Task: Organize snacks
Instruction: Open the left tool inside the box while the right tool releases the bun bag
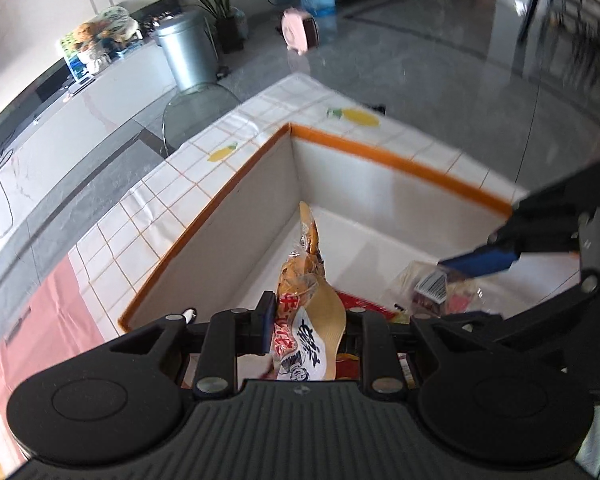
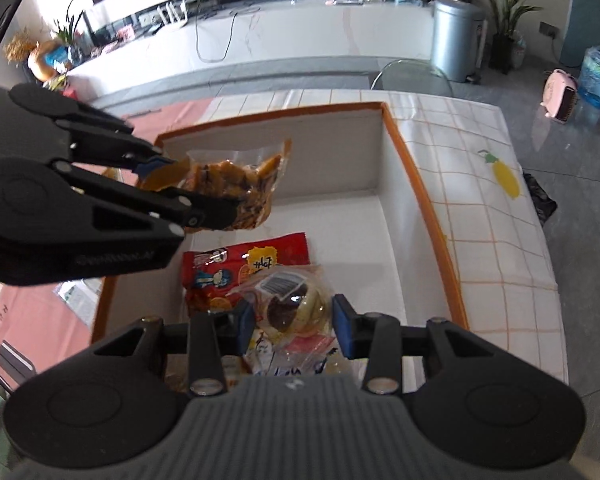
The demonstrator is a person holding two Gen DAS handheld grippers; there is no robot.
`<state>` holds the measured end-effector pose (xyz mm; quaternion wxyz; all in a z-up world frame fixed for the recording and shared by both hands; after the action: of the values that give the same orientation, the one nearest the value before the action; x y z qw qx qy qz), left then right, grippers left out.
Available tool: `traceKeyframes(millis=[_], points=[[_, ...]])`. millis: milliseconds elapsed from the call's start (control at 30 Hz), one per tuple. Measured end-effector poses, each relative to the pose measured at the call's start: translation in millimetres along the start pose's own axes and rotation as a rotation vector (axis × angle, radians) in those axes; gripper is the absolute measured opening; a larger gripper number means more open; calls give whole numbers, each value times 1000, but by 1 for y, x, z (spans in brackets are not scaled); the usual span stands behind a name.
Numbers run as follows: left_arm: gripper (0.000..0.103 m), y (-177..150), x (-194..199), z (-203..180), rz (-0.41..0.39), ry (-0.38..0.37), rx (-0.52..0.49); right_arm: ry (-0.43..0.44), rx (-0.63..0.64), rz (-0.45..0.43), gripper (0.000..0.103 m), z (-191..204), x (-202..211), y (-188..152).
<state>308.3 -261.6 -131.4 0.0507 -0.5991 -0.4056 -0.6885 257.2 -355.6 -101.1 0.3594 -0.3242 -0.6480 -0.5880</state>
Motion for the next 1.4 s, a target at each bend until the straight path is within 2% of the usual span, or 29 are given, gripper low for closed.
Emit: traceKeyframes(millis=[333, 500, 667, 767, 833, 967, 1000, 1400], points=[[25, -11, -37, 21, 129, 41, -121, -15, 136, 74, 38, 12, -51, 21], [25, -13, -45, 24, 154, 26, -137, -51, 200, 111, 38, 19, -66, 22], [26, -12, -47, 30, 152, 26, -111, -40, 194, 135, 38, 21, -72, 25], [35, -14, -47, 31, 151, 7, -92, -49, 199, 138, 38, 21, -73, 24], [36, -15, -45, 31, 137, 3, -96, -62, 203, 136, 38, 19, -74, 23], [65, -18, -38, 31, 115, -24, -71, -61, 207, 132, 38, 18, -73, 22], [68, -19, -36, 31, 109, -28, -66, -63, 210, 133, 38, 18, -72, 22], [76, -19, 20, 29, 7, -127, 33, -85, 220, 182, 39, 24, -81, 21]])
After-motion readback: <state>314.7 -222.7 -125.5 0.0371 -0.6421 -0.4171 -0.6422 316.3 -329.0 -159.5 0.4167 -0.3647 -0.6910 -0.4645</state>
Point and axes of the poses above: each gripper's, at about its wrist camera, not at the fingertips, and x roughly against the way its jaws point, z to its left, y to its top, the point moved 9 cm from there along -x, roughly the way its jaws point, and after that the axes turned 13 degrees about -y, right-handed, at the moved point
